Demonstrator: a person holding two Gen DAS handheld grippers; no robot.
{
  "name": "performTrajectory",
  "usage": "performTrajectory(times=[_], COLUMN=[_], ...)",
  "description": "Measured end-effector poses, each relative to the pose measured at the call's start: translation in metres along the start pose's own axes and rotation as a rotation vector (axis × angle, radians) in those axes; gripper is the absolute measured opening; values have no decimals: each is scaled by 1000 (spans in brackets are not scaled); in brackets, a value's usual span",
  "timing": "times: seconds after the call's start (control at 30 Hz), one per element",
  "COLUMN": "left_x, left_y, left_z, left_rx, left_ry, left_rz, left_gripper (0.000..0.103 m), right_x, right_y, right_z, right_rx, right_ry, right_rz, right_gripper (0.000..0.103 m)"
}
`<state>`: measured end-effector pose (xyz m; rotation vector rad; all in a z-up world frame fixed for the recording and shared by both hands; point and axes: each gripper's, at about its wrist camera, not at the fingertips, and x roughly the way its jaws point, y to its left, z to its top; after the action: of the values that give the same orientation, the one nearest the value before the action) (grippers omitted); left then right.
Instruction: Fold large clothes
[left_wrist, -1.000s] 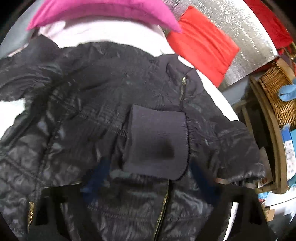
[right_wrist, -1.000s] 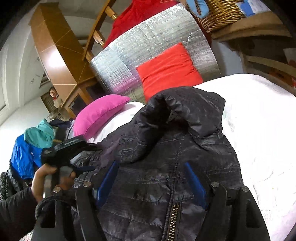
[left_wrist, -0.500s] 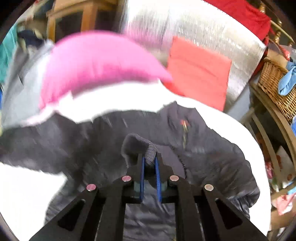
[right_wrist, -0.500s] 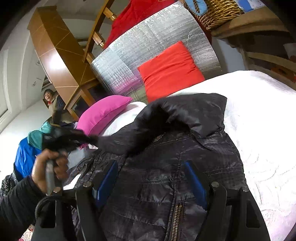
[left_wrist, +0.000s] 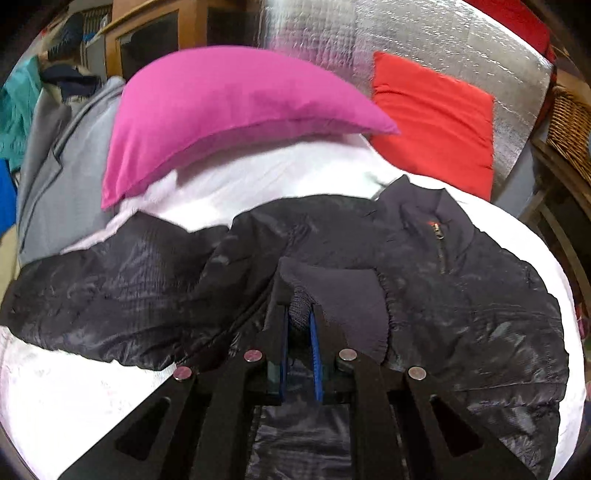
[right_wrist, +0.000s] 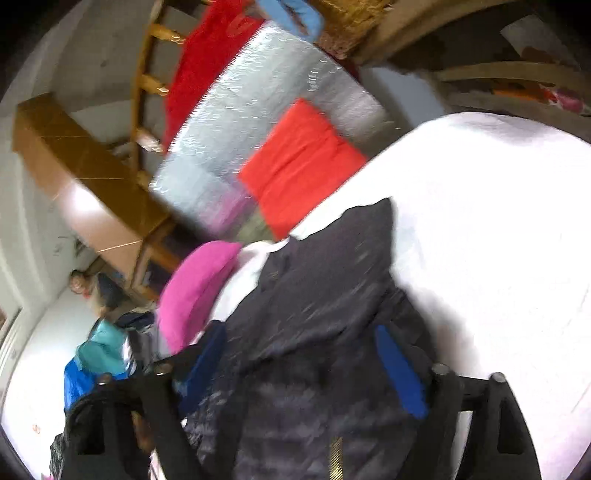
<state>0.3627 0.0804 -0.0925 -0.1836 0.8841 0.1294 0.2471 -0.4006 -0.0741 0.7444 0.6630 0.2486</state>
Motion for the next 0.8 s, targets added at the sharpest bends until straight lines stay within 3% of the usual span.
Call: performTrajectory(times=[0.17,0.23,0.3,0.37,0.43,0.5,0.57,0.63,0.7,0.73,0.8], left_x=[7,12,17,22,26,34,40,44,43,43,44], left_y=[4,4,5,7,10,11,11,8,7,8,11], left_z=[-9,-9,-10,-12,-15,-19,-23,-27,-27,-27,-25], left_rx=[-2,4,8,9,11,13,8,16,24,21,7], left_ry=[19,25,36,43,48,62,78,91,85,89,98], left_rz=[-12,-18,-23,-26,-32,-44,-44,-34,-32,-38,-52], left_gripper=[11,11,11,11,11,11,11,11,11,11,12], right_x=[80,108,130,144,135,128,140,145,132,120,100], right_y=[-38,-48,-48,-36,-13,-3,-7,-17,-23,-28,-30], right_z=[53,61,63,63,68,77,78,69,66,63,58], right_rx=[80,105,89,7,-121,-175,-209,-202,-148,-103,-63], right_ry=[142,199,243,292,235,183,223,262,231,206,169], right_rz=[-58,-63,-62,-78,-137,-174,-254,-273,-235,-207,-154], right_gripper=[88,88,82,14,13,13,13,21,50,81,83])
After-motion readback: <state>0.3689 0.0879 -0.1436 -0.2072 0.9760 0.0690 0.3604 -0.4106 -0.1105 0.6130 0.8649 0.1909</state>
